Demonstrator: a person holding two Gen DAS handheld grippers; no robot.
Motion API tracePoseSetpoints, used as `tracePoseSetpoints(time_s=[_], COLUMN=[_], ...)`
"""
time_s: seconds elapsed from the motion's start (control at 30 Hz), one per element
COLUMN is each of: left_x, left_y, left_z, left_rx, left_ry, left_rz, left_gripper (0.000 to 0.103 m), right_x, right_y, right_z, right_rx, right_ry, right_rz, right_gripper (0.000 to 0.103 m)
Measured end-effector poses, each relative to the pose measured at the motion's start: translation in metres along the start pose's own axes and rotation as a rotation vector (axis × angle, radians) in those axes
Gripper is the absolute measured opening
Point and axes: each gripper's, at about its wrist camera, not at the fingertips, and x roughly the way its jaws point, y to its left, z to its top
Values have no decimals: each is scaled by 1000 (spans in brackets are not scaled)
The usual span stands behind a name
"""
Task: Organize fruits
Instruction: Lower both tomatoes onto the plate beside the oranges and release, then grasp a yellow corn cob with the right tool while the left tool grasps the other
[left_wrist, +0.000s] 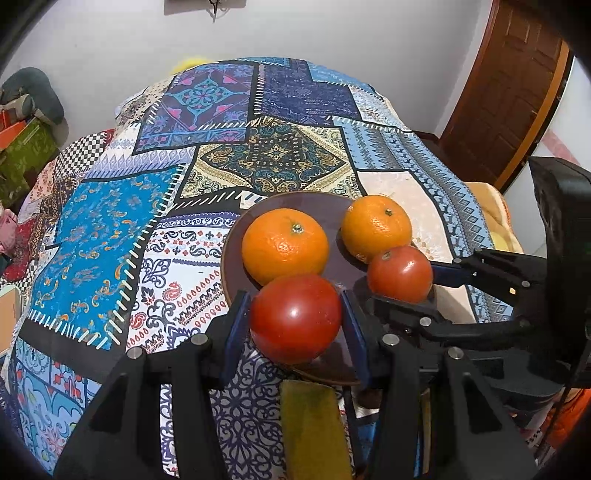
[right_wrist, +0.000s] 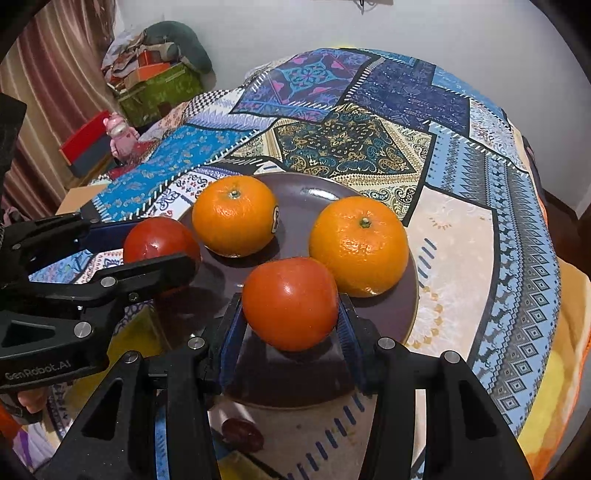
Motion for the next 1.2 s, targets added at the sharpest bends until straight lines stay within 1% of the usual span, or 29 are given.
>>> tracePoseSetpoints(time_s=[0.27,0.47,0.57,0.8,1.0,1.13,1.2], left_x=[7,12,10,-14,-45,-66,-77], left_y=[1,2,1,-6,-9,-9,-9], left_z=[0,-1,0,2,1,-5,-10], left_rx=[1,-5,-8,13,11,10,10], left_ry=[18,36,30,-17,-61,-87,-97], left_rz=[-15,-11,-13,-6,-7,0,6], left_gripper=[49,49,49,49,49,49,49], right_x=[12,19,16,-6,-40,-66,-79], right_y=[-2,-1,0,0,-4,-6,-6], right_z=[0,-1,-1,2,1,-3,-8], right_rx=[5,5,3,7,19,29,32], right_ry=[32,55,48,0,-61,-103,-125], right_rz=[12,22,20,4,-22,-32,-44], right_gripper=[45,46,47,48,50,50,52])
